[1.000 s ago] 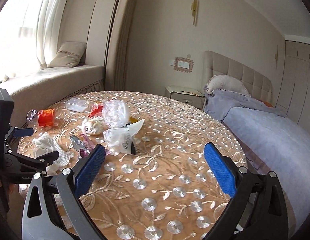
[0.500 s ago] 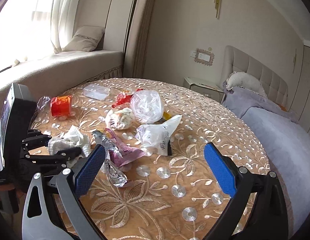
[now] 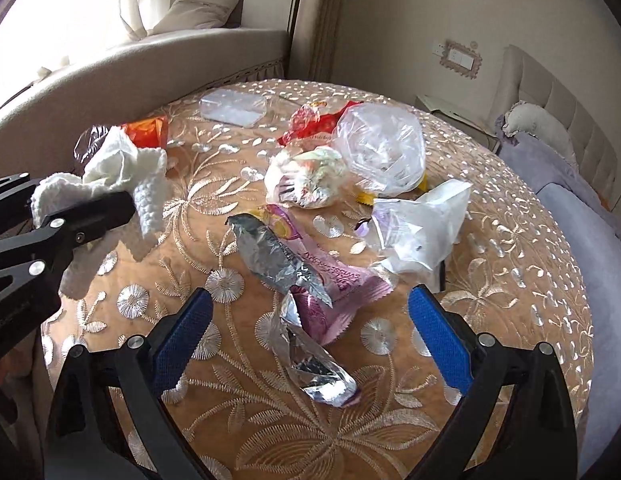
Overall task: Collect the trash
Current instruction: 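Grasp the white tissue with the left gripper while the right grasps the foil wrapper, then carry the tissue and foil wrapper to the bin and release both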
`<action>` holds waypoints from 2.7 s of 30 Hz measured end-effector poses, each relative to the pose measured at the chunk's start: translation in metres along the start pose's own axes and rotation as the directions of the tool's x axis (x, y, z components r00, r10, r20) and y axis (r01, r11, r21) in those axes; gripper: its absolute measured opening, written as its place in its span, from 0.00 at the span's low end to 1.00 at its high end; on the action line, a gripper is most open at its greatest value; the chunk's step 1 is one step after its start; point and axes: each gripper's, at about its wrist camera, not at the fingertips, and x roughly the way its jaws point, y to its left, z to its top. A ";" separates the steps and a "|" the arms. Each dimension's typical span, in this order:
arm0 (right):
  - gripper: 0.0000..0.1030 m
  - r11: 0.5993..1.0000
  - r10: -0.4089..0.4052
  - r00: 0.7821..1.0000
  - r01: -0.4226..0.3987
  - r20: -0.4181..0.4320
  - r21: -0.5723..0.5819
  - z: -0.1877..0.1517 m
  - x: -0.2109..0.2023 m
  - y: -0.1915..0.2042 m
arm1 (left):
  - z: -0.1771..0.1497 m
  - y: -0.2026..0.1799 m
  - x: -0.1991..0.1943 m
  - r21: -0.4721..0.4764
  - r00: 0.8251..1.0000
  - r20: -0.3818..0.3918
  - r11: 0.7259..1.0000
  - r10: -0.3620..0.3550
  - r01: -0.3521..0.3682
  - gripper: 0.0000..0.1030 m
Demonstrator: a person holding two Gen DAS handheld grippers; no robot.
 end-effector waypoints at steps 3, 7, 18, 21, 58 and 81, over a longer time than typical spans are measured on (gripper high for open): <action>0.21 0.996 0.091 0.995 -0.090 -0.036 0.026 0.001 0.008 -0.002 | -0.002 0.001 -0.001 -0.003 1.000 0.001 1.000 0.004 -0.004 0.24; 0.11 0.993 0.110 0.994 -0.109 -0.028 0.037 -0.001 0.002 -0.008 | -0.002 0.001 -0.003 -0.005 1.000 0.003 1.000 0.008 -0.008 0.24; 0.11 0.989 0.009 0.975 -0.041 0.222 0.142 -0.016 -0.094 -0.064 | 0.009 -0.031 -0.018 0.039 0.997 0.046 0.997 -0.062 0.061 0.24; 0.11 0.984 -0.073 0.965 0.029 0.251 0.174 -0.026 -0.117 -0.084 | 0.015 -0.053 -0.023 0.072 0.992 0.062 0.992 -0.109 0.104 0.24; 0.11 0.781 -0.446 0.889 0.330 0.102 0.531 -0.211 -0.201 -0.252 | -0.018 -0.379 -0.013 0.479 0.865 -0.150 0.731 -0.478 0.487 0.25; 0.12 0.612 -0.493 0.867 0.408 -0.077 0.678 -0.307 -0.179 -0.333 | -0.082 -0.517 0.050 0.494 0.714 -0.445 0.517 -0.541 0.700 0.95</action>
